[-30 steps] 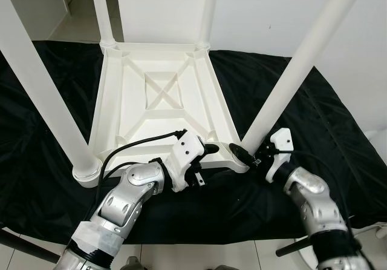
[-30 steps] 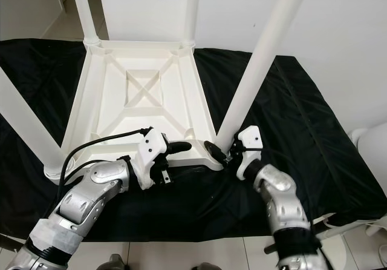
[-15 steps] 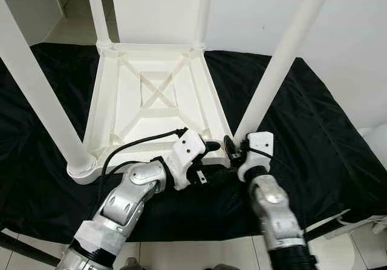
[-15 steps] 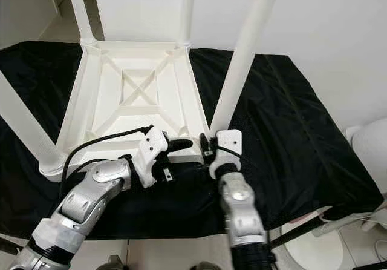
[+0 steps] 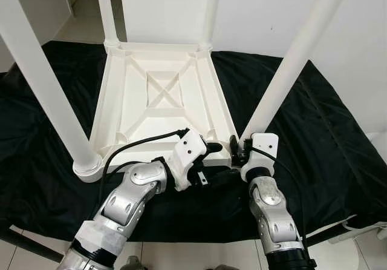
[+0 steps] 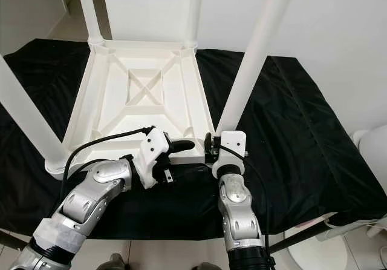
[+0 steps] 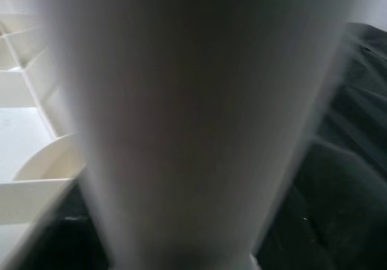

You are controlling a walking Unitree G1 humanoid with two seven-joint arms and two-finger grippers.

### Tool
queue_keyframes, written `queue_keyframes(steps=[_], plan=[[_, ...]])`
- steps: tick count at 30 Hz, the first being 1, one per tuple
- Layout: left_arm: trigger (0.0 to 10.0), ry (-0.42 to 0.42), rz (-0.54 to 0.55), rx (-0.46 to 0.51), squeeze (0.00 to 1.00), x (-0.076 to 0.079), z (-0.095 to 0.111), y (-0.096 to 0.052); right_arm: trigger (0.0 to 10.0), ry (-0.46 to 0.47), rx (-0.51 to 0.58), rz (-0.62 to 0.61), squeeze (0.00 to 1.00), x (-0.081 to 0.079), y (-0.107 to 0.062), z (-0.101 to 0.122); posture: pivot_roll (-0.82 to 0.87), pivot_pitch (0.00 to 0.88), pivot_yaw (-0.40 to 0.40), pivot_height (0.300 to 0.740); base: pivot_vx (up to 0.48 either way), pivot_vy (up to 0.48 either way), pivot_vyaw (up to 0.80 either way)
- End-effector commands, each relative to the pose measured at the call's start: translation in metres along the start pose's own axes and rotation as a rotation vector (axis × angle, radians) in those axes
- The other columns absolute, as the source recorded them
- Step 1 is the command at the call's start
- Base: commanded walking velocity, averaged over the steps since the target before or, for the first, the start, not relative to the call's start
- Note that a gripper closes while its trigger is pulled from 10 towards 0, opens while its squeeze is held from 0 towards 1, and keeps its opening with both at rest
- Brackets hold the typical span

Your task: Building children table

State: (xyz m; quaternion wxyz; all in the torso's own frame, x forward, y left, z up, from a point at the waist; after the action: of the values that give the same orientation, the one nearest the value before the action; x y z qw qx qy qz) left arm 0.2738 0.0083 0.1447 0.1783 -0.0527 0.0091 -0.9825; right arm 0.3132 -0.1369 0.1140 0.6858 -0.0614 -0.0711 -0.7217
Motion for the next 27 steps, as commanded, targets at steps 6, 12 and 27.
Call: queue_keyframes(steps=[6, 12, 27], plan=[[10.0, 0.009, 0.009, -0.007, 0.00, -0.002, -0.001, 0.001, 10.0, -0.014, 0.049, 0.159, 0.00, 0.013, -0.012, 0.002, 0.02, 0.000, -0.080, 0.740, 0.000, 0.000, 0.00], [10.0, 0.010, 0.007, -0.006, 0.00, -0.003, 0.000, 0.002, 10.0, -0.070, 0.078, 0.333, 0.00, 0.022, -0.015, 0.000, 0.01, 0.000, -0.070, 0.740, 0.000, 0.000, 0.00], [10.0, 0.013, 0.012, 0.011, 0.00, -0.006, 0.006, 0.004, 10.0, -0.197, 0.095, 0.645, 0.00, 0.011, 0.014, 0.003, 0.02, 0.000, -0.065, 0.740, 0.000, 0.000, 0.00]])
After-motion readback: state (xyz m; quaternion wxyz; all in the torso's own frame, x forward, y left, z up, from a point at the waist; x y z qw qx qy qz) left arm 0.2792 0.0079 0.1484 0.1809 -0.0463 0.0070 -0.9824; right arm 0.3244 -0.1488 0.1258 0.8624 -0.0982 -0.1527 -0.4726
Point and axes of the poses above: a point about 5 cm out from each wrist's last joint towards the gripper, its own y axis pointing out of the wrist towards the gripper, its own z axis along the axis of the wrist's last joint, x = y × z, the point moved 4 cm from there along y, pointing out of the wrist towards the gripper, and after that the axes turned 11 degrees about -y, right-handed, at the moved point
